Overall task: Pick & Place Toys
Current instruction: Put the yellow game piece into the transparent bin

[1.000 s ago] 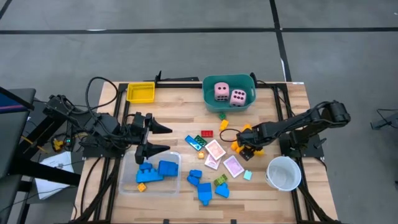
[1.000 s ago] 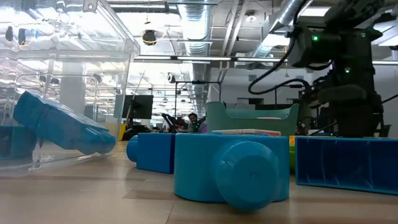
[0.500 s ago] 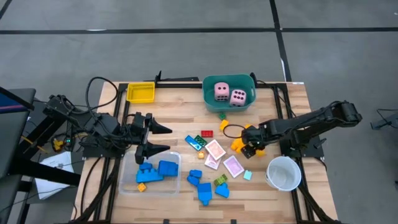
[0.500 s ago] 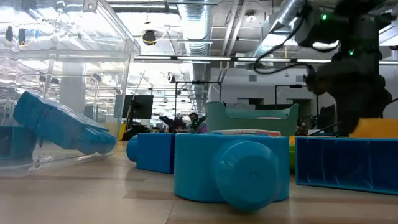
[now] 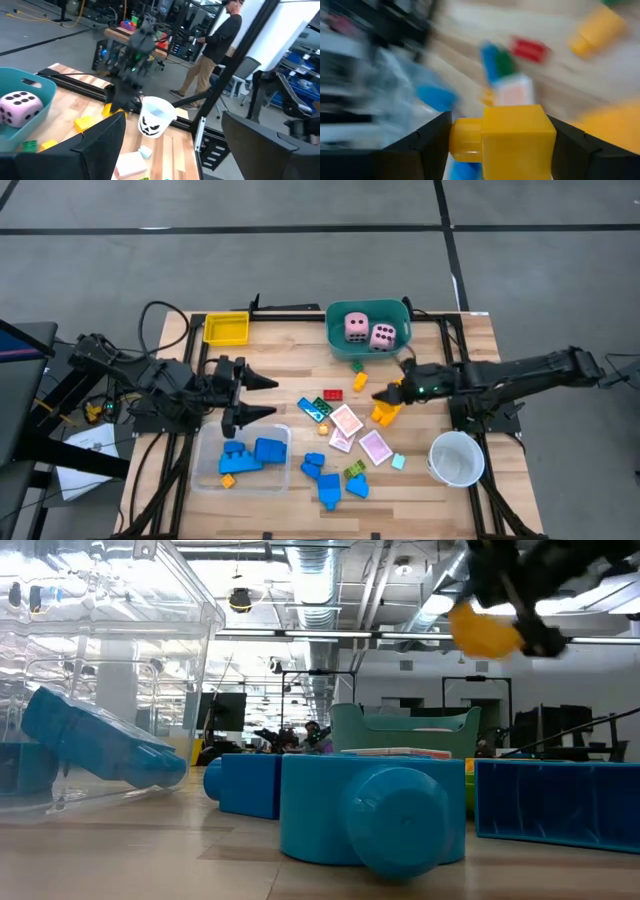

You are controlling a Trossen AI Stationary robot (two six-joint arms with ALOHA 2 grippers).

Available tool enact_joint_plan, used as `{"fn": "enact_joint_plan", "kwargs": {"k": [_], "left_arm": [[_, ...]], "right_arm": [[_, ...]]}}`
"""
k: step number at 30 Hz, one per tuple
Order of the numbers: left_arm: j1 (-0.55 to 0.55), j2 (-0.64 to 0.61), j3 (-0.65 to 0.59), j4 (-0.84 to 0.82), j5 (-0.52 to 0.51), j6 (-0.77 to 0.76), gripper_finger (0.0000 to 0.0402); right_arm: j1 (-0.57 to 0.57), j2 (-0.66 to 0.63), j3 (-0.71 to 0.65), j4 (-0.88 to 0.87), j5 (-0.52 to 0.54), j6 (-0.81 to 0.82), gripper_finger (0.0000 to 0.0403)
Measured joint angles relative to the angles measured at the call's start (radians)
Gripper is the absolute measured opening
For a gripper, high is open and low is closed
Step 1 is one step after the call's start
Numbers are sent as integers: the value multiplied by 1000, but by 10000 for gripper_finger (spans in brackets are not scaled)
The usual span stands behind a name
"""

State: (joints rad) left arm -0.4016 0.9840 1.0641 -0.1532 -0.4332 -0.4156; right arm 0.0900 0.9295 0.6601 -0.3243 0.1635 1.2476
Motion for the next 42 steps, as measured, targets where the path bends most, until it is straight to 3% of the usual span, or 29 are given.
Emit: {"fn": "enact_joint_plan", "kwargs": {"k": [6, 10, 17, 21, 29, 35, 42], "left_arm": [[41, 0, 0, -2, -28, 18, 317], [81, 4, 0, 0, -80, 78, 317], [175, 54, 0, 65, -83, 91, 318], [219, 110, 0, 105, -83, 116, 318], [234, 245, 0, 251, -117, 379, 306], [234, 262, 0, 354, -49, 358, 308], [234, 252, 0, 418, -46, 348, 308]], "right_arm": [[-32, -9, 0, 304, 45, -72, 253], [-50, 23, 0, 497, 44, -110, 253], [-76, 115, 19, 787, 6, -152, 253], [-96, 187, 126, 800, -44, -206, 253], [-128, 353, 411, 792, -195, -329, 253], [-142, 439, 561, 699, -262, -393, 257], [-160, 536, 650, 669, -319, -392, 258]]}}
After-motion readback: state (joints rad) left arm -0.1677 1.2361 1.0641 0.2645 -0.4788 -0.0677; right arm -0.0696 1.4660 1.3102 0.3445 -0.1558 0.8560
